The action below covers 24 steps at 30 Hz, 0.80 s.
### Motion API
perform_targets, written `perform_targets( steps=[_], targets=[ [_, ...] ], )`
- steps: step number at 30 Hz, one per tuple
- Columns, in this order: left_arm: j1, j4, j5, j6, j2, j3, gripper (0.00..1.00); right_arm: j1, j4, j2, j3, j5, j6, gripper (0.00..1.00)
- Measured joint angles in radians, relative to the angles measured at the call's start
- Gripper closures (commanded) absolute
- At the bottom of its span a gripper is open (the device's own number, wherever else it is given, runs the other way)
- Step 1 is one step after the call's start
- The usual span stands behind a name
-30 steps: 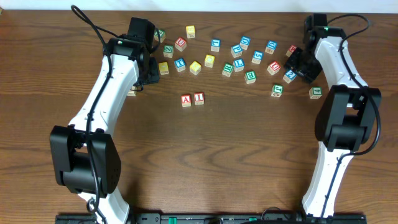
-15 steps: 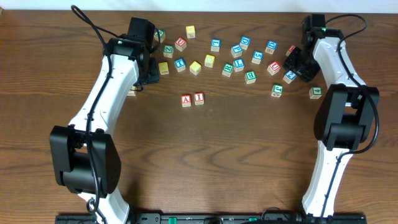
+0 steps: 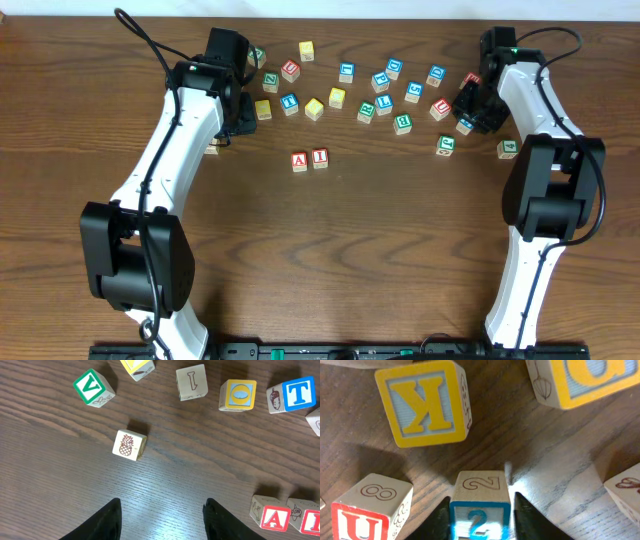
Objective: Spell out AI2
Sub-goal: 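Lower the right gripper onto the blue 2 block and grasp it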
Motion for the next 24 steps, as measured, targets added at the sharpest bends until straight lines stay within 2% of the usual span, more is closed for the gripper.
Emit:
perform_targets(
  steps=[4,15,24],
  targets=[
    [0.000,0.000,0.000,0.000,0.000,0.000,0.48,0.001,-0.010,0.000,0.000,0.000,0.001,0.71],
    [0.000,0.000,0.000,0.000,0.000,0.000,0.48,0.001,-0.028,0.000,0.000,-0.001,-0.064,0.87],
    [0.000,0.000,0.000,0.000,0.000,0.000,0.48,0.001,-0.055,-0.003,0.000,-0.005,-0.137,0.88]
  ],
)
